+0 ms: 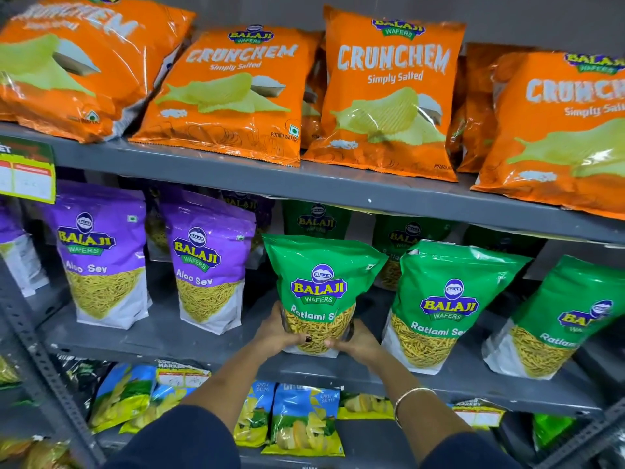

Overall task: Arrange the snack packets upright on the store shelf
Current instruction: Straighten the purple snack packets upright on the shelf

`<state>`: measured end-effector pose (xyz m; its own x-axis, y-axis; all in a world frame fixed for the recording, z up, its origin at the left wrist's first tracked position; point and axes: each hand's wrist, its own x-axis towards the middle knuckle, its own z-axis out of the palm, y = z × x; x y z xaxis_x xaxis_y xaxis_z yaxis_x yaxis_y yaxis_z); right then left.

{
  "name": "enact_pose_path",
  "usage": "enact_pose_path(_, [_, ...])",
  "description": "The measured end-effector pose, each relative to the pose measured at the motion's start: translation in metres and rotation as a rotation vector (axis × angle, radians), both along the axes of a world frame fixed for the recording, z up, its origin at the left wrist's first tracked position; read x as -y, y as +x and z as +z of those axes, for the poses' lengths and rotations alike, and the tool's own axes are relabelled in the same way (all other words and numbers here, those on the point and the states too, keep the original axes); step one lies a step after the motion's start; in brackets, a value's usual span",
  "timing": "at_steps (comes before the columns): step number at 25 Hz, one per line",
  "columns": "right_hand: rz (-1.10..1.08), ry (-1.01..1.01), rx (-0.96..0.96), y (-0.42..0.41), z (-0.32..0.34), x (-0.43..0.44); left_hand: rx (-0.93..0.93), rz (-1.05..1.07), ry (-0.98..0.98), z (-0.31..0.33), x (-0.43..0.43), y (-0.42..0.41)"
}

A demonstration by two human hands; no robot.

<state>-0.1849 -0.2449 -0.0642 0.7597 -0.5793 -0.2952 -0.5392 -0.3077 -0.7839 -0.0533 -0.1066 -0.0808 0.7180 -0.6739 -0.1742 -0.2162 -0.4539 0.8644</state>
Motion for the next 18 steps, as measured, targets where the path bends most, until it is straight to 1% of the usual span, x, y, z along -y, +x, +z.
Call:
enact_pose_path(2, [0.114, -0.104, -0.33, 0.002, 0.01, -0.005, -0.055, -0.034, 0.005, 0.0, -0.008, -0.003])
enact_pose_path(3, [0.178, -0.093, -0.509, 0.005, 0.018, -0.012, -0.059, -0.021, 0.006, 0.0, -0.016, -0.002])
enact_pose_path(4, [0.235, -0.035, -0.65, 0.012, 0.025, -0.023, -0.023, 0.017, -0.002, -0.001, -0.026, 0.003])
enact_pose_path(5, [0.288, 0.025, -0.734, 0.022, 0.029, -0.035, 0.013, 0.067, 0.013, -0.001, -0.039, 0.01])
enact_pose_path(6, [0.333, 0.051, -0.757, 0.034, 0.03, -0.048, 0.037, 0.105, 0.045, 0.0, -0.053, 0.02])
enact_pose_path(7, [0.37, 0.05, -0.718, 0.051, 0.031, -0.065, 0.042, 0.145, 0.118, 0.002, -0.072, 0.034])
enact_pose_path(8, [0.381, 0.018, -0.62, 0.068, 0.03, -0.082, 0.039, 0.182, 0.213, 0.006, -0.09, 0.048])
enact_pose_path(9, [0.357, -0.033, -0.482, 0.086, 0.027, -0.097, 0.038, 0.215, 0.314, 0.013, -0.106, 0.063])
enact_pose_path(10, [0.304, -0.08, -0.319, 0.103, 0.023, -0.108, 0.088, 0.262, 0.389, 0.017, -0.121, 0.08])
enact_pose_path(11, [0.234, -0.096, -0.151, 0.119, 0.019, -0.114, 0.152, 0.327, 0.409, 0.02, -0.131, 0.099])
enact_pose_path(12, [0.175, -0.05, -0.008, 0.133, 0.015, -0.114, 0.187, 0.378, 0.348, 0.017, -0.136, 0.119])
enact_pose_path(13, [0.139, 0.038, 0.108, 0.147, 0.011, -0.113, 0.15, 0.356, 0.222, 0.017, -0.137, 0.132])
enact_pose_path(14, [0.132, 0.149, 0.202, 0.157, 0.007, -0.111, 0.059, 0.286, 0.077, 0.017, -0.136, 0.139])
enact_pose_path(15, [0.151, 0.253, 0.267, 0.166, 0.003, -0.112, -0.02, 0.216, -0.015, 0.012, -0.135, 0.146])
enact_pose_path(16, [0.156, 0.314, 0.31, 0.172, -0.001, -0.114, -0.066, 0.182, -0.051, 0.006, -0.134, 0.151])
enact_pose_path(17, [0.153, 0.336, 0.342, 0.173, -0.005, -0.116, -0.069, 0.177, -0.06, -0.001, -0.135, 0.156])
enact_pose_path(18, [0.141, 0.331, 0.361, 0.171, -0.006, -0.118, -0.047, 0.181, -0.03, -0.005, -0.137, 0.156])
